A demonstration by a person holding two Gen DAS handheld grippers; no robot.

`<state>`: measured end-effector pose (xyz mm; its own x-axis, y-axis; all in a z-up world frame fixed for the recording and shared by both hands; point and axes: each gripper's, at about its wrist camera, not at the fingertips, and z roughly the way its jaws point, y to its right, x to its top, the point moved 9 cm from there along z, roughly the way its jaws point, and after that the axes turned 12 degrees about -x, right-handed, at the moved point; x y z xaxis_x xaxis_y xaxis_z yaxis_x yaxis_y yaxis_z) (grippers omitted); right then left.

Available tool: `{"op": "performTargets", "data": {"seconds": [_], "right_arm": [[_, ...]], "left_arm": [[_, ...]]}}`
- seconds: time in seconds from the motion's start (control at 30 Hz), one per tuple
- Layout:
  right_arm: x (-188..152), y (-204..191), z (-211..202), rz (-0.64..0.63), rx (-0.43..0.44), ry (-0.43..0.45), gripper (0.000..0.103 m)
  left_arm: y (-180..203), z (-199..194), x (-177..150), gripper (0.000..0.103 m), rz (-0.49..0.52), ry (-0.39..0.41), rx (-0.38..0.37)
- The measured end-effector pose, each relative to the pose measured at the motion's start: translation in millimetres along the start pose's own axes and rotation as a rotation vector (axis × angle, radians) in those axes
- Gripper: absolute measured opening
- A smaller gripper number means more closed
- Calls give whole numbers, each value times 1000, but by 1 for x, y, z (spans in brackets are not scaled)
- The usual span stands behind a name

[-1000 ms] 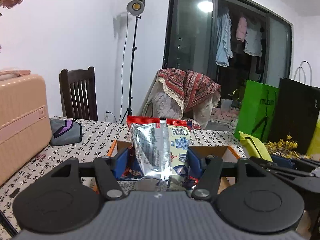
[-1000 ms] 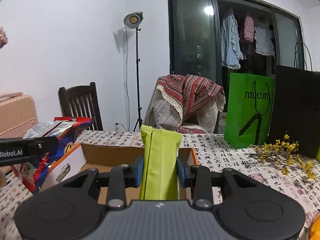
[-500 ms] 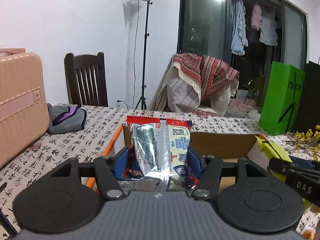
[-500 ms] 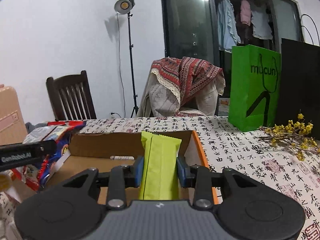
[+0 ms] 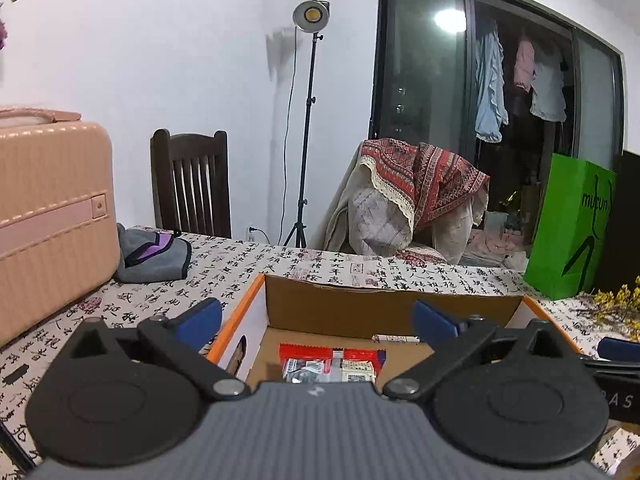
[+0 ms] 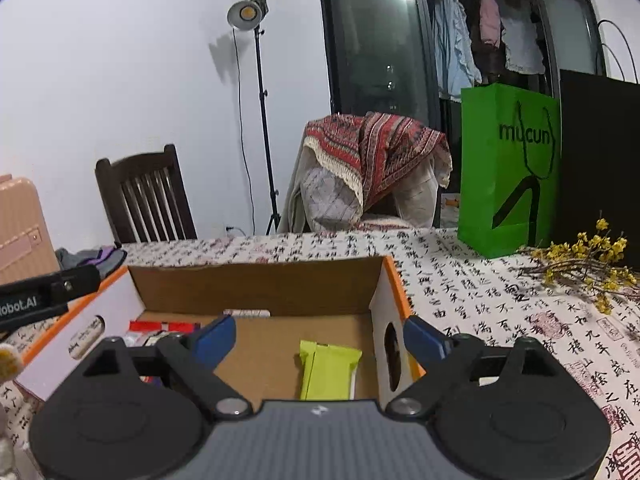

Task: Organize snacks
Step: 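Carry both snacks over the cardboard box and open both grippers to drop them, then move both grippers back toward the scattered snack packets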

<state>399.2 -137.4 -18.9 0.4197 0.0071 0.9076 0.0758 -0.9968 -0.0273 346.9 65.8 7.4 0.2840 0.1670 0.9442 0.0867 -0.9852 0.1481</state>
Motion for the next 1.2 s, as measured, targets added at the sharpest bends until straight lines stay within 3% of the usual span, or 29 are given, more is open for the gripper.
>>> {"op": "performTargets", "data": {"seconds": [0.07, 0.3, 0.63, 0.97, 1.2], "right_arm": [[1, 2, -1, 12, 5, -3, 103], [14, 10, -16, 37, 0, 12, 103], [22, 22, -78, -24, -7, 58, 103], [-12, 35, -128, -75, -16, 36, 103], [-57, 53, -147, -64, -7, -45, 103]], "left_arm": [[-1, -2, 2, 103, -7, 2, 0], [6, -24, 15, 103, -13, 13, -38], [13, -76, 17, 103, 43, 2, -64], [3, -122, -6, 103, 50, -24, -72], [-8, -148, -37, 103, 12, -69, -70]]}}
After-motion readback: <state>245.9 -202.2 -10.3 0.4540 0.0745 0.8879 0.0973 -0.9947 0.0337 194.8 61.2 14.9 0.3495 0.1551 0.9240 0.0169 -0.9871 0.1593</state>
